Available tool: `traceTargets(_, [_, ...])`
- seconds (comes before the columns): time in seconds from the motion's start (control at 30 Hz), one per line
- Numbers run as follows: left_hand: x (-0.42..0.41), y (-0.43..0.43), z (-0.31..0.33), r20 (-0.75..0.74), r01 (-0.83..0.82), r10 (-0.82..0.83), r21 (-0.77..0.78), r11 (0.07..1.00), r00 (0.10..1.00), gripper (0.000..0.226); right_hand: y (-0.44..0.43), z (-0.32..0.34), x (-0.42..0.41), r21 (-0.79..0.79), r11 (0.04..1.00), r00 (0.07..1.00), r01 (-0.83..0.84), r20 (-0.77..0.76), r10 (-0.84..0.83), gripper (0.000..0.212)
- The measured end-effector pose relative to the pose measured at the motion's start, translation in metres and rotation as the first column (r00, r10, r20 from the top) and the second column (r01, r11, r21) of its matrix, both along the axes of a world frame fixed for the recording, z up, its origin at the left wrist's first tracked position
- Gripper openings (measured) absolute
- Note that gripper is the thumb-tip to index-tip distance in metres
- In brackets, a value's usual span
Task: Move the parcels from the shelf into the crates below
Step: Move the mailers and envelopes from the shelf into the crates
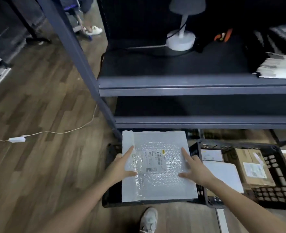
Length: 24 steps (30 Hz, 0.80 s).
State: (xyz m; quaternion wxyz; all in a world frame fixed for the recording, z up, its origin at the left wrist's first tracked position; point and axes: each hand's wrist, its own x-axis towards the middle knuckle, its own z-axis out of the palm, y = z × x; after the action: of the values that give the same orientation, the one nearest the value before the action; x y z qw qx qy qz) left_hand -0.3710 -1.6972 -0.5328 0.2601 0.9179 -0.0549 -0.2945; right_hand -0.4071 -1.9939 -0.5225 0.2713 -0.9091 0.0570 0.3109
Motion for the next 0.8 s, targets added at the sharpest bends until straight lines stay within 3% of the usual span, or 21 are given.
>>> traceTargets(0.43, [0.031,0.002,-0.286,-0.027,0.014,-0.015,-0.001,1.000,1.000,0.108,0.000,-0.284,0.041,-0.101,0.990,0.995,-0.097,-0.027,0.095,0.109])
traceTargets(0.8, [0.016,-0.027,-0.397,-0.197,0.099,-0.080,0.086,0.991,0.977,0.119,0.003,-0.396,0.037,-0.220,0.966,0.979,-0.139,-0.176,0.101,0.127])
